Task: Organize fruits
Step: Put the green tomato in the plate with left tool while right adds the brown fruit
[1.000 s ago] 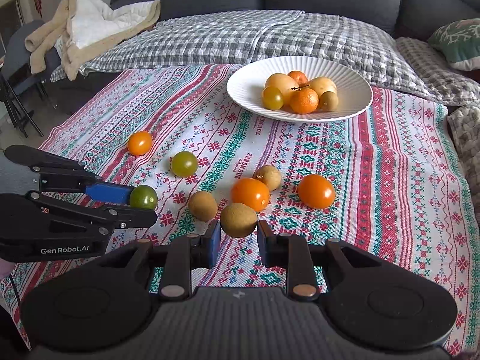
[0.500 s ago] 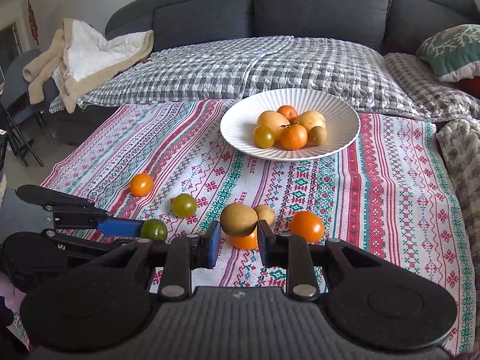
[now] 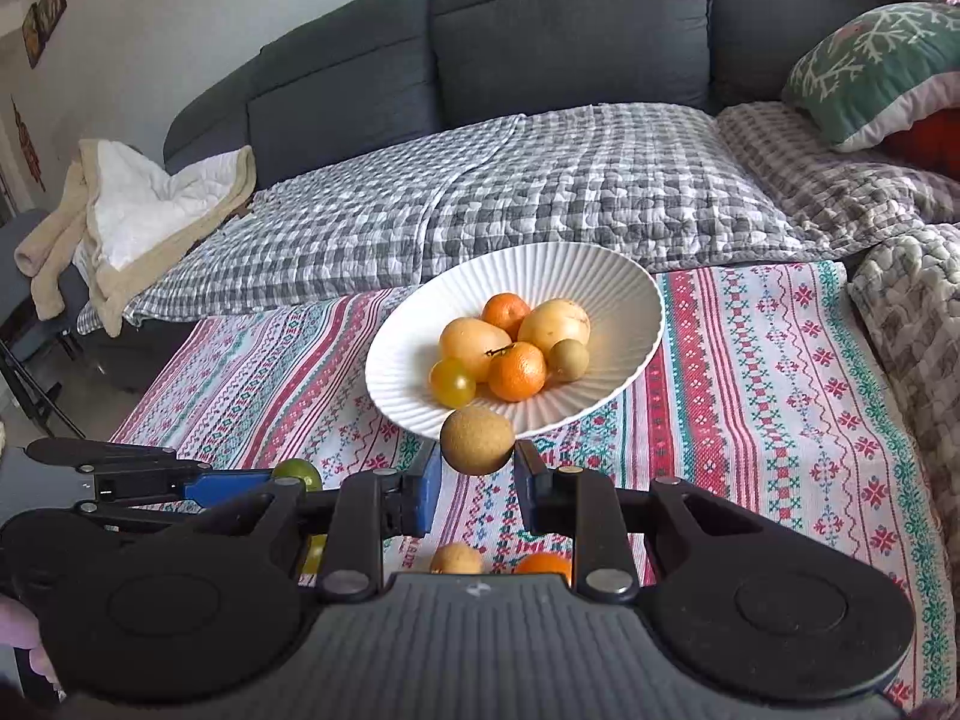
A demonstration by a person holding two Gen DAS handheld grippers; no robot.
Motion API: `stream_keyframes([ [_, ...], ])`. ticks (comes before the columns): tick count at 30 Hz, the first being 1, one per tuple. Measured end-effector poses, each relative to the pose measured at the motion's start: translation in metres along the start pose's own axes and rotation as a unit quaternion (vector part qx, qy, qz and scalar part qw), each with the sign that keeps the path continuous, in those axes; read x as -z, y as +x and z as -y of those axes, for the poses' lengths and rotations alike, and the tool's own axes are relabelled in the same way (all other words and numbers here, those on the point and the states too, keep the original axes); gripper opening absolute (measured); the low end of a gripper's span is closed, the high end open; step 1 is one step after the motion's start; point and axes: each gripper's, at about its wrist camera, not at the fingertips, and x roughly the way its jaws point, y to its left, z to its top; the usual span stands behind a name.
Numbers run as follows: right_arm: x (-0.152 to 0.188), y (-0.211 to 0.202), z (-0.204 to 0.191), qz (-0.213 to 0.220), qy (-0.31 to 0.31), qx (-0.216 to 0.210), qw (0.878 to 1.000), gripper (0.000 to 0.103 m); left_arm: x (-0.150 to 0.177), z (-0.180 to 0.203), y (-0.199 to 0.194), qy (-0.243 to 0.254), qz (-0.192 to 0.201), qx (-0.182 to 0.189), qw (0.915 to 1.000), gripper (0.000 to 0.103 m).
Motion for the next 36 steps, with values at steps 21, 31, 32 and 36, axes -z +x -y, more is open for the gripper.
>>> stream_keyframes([
  [21,-0.033,0.061,0.046,0.024,0.003,0.065,0.998,0.024,-0.086,-0.042,0.098,-0.051,-0.008,-0.041,0.9978,0.013],
  [31,-0.032,0.067,0.046,0.021,0.0,0.063,0.998,0.027,-0.095,-0.051,0.114,-0.074,-0.017,-0.048,0.996,0.014],
  [32,-0.032,0.067,0.046,0.022,0.001,0.063,0.998,0.027,-0.094,-0.051,0.114,-0.073,-0.016,-0.049,0.996,0.014],
  [36,-0.033,0.063,0.046,0.026,0.002,0.062,0.998,0.038,-0.094,-0.047,0.113,-0.072,-0.014,-0.056,0.9957,0.021],
])
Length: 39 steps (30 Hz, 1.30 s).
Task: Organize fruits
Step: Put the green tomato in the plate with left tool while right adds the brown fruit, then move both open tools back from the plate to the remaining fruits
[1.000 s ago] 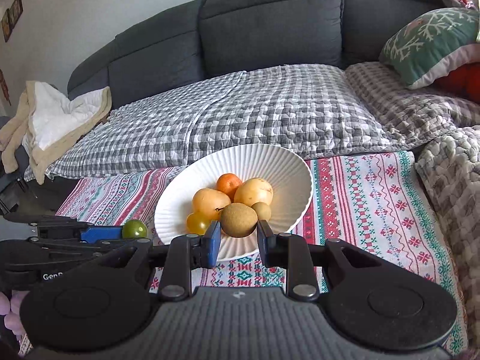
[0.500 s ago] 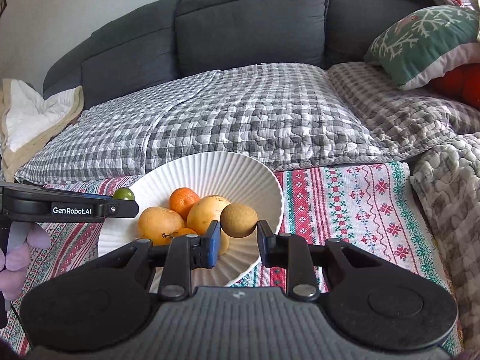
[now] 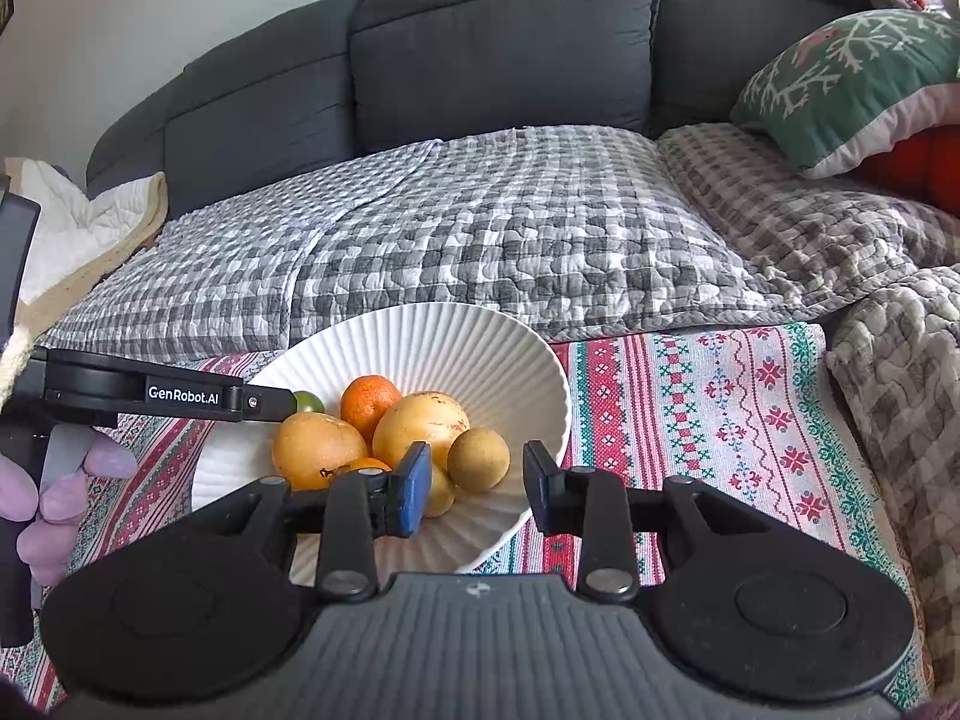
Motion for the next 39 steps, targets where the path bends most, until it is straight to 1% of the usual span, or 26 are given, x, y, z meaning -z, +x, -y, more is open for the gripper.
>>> stream_keyframes([
  [1,0.0,-0.001,0.0,0.001,0.001,0.0,1.0,0.045,0.0,0.001,-0.001,0.001,0.002,-0.005,1.0,0.026],
  [2,0.0,-0.002,0.0,0.003,0.001,0.001,1.0,0.051,0.001,0.002,-0.002,0.003,0.004,-0.008,1.0,0.029],
  [4,-0.001,-0.005,-0.001,0.004,0.001,0.002,1.0,0.055,0.001,0.001,-0.005,0.003,0.009,-0.012,0.9999,0.041],
  [5,-0.002,-0.006,-0.002,0.004,0.0,0.002,1.0,0.058,0.002,0.0,-0.008,0.001,0.011,-0.01,0.9999,0.045],
  [7,-0.003,-0.009,-0.003,0.005,-0.002,0.005,1.0,0.065,0.002,-0.002,-0.013,-0.002,0.014,-0.008,0.9999,0.056],
  [8,-0.003,-0.012,-0.004,0.006,-0.004,0.006,1.0,0.068,0.003,-0.002,-0.016,-0.002,0.016,-0.008,0.9998,0.059],
  [10,-0.005,-0.016,-0.005,0.005,-0.005,0.008,1.0,0.072,0.004,-0.003,-0.023,0.0,0.019,-0.008,0.9998,0.067],
  [13,-0.005,-0.024,-0.008,0.002,-0.007,0.011,1.0,0.079,0.008,-0.004,-0.035,-0.002,0.025,-0.008,0.9997,0.076],
  [14,-0.005,-0.026,-0.009,0.001,-0.008,0.013,1.0,0.082,0.01,-0.005,-0.039,-0.004,0.026,-0.007,0.9996,0.077],
  [17,-0.004,-0.035,-0.012,-0.002,-0.006,0.02,1.0,0.087,0.015,-0.005,-0.051,-0.004,0.026,-0.008,0.9996,0.081],
  [25,0.002,-0.06,-0.016,-0.01,0.003,0.027,1.0,0.093,0.038,-0.004,-0.091,0.009,0.039,-0.01,0.9991,0.091],
  [31,0.009,-0.078,-0.026,-0.017,0.0,0.026,1.0,0.097,0.062,-0.004,-0.117,0.009,0.042,-0.011,0.999,0.093],
  [39,0.018,-0.099,-0.044,-0.019,-0.015,0.025,0.999,0.099,0.092,-0.007,-0.138,0.011,0.039,-0.019,0.999,0.093],
])
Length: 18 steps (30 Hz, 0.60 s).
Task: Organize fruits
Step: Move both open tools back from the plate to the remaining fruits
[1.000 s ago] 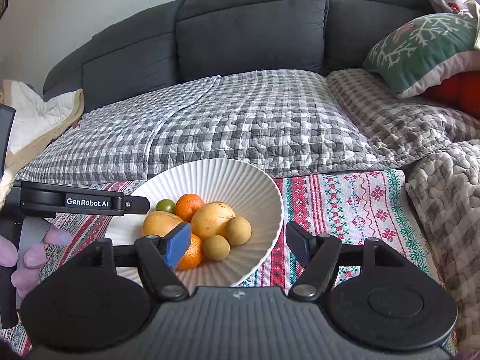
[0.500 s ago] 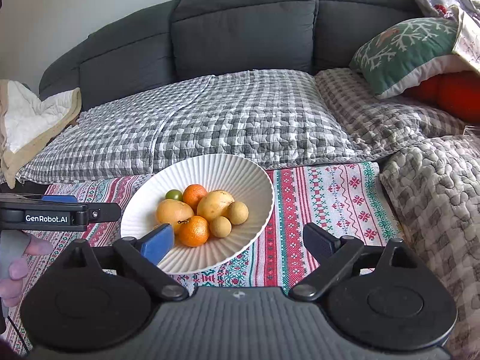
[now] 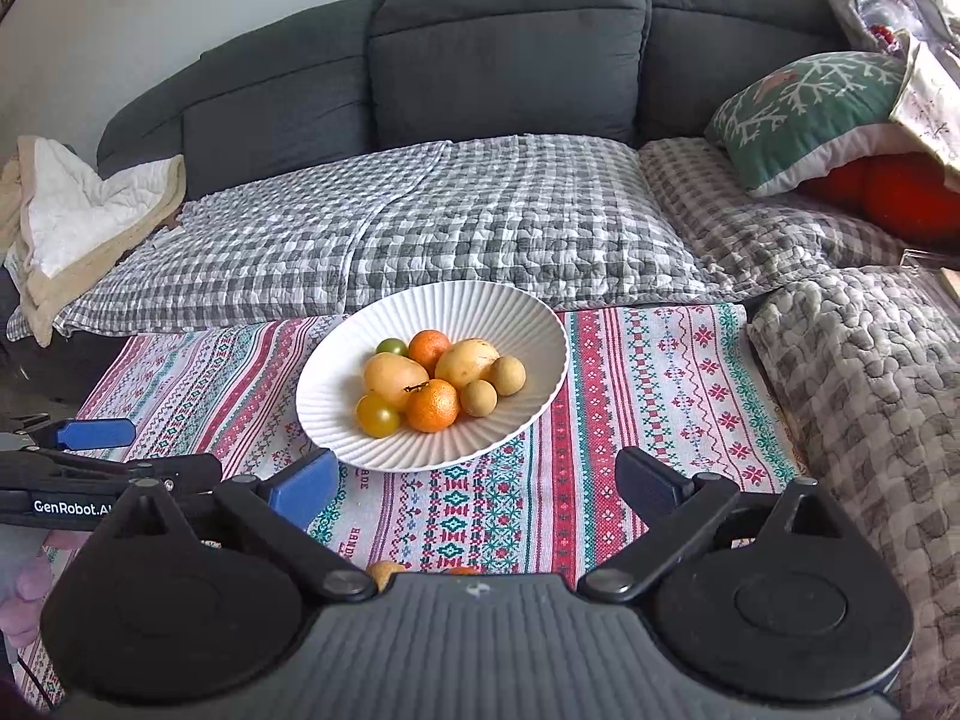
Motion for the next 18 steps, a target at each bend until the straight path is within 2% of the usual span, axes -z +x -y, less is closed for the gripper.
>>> stream_keyframes([
  [12,0.026,-0.016,-0.016,-0.009,-0.007,-0.001,1.0,0.102,0.037,-0.001,-0.031,0.026,0.002,-0.015,0.9995,0.093],
  [18,0.046,-0.017,-0.018,-0.013,-0.005,-0.001,1.0,0.102,0.06,-0.005,-0.04,0.037,0.006,-0.04,0.9985,0.094],
])
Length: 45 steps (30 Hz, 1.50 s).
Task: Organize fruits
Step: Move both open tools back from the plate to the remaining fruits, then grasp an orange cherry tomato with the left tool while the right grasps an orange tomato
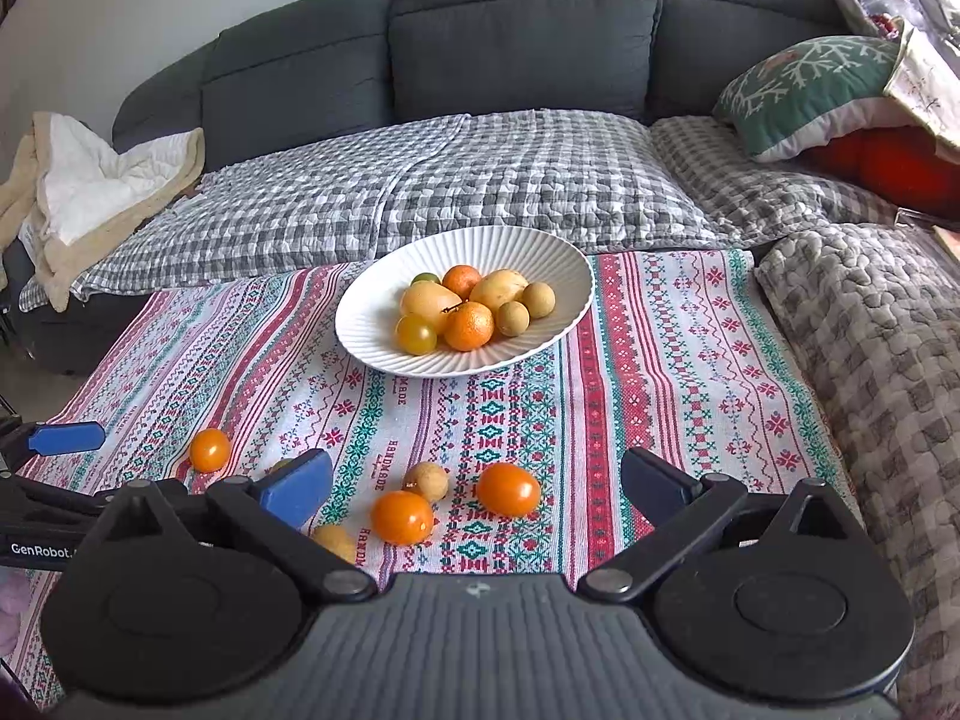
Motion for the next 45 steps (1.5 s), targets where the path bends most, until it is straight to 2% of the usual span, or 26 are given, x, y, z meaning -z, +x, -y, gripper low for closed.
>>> stream_keyframes([
  [5,0.013,0.007,-0.008,-0.014,-0.028,0.006,0.999,0.102,0.01,-0.006,0.0,0.025,0.001,-0.02,0.9995,0.094],
  [8,0.018,0.013,-0.013,-0.023,-0.045,0.012,0.999,0.102,0.011,-0.016,0.005,0.018,-0.003,-0.022,0.9996,0.094],
  [14,0.025,0.024,-0.016,-0.044,-0.056,0.021,0.997,0.102,0.021,-0.042,0.021,0.004,-0.006,-0.058,0.9983,0.093],
  [19,0.03,0.034,-0.013,-0.06,-0.055,0.024,0.996,0.102,0.025,-0.058,0.031,-0.026,-0.008,-0.063,0.9976,0.093],
  [24,0.031,0.045,-0.01,-0.072,-0.042,0.025,0.996,0.1,0.022,-0.052,0.039,-0.028,-0.007,-0.045,0.9986,0.092],
  [27,0.032,0.052,-0.008,-0.079,-0.028,0.02,0.996,0.096,0.02,-0.041,0.047,-0.017,-0.012,-0.035,0.9992,0.087],
  [31,0.033,0.061,-0.009,-0.089,-0.021,0.015,0.996,0.092,0.018,-0.031,0.058,-0.002,-0.019,-0.043,0.9989,0.073],
  [36,0.033,0.065,-0.016,-0.084,-0.039,0.012,0.996,0.089,0.013,-0.026,0.066,-0.021,-0.014,-0.042,0.9988,0.065],
  [45,0.027,0.071,-0.024,-0.071,-0.036,0.008,0.997,0.069,0.002,-0.02,0.076,-0.045,-0.008,-0.035,0.9984,0.04],
])
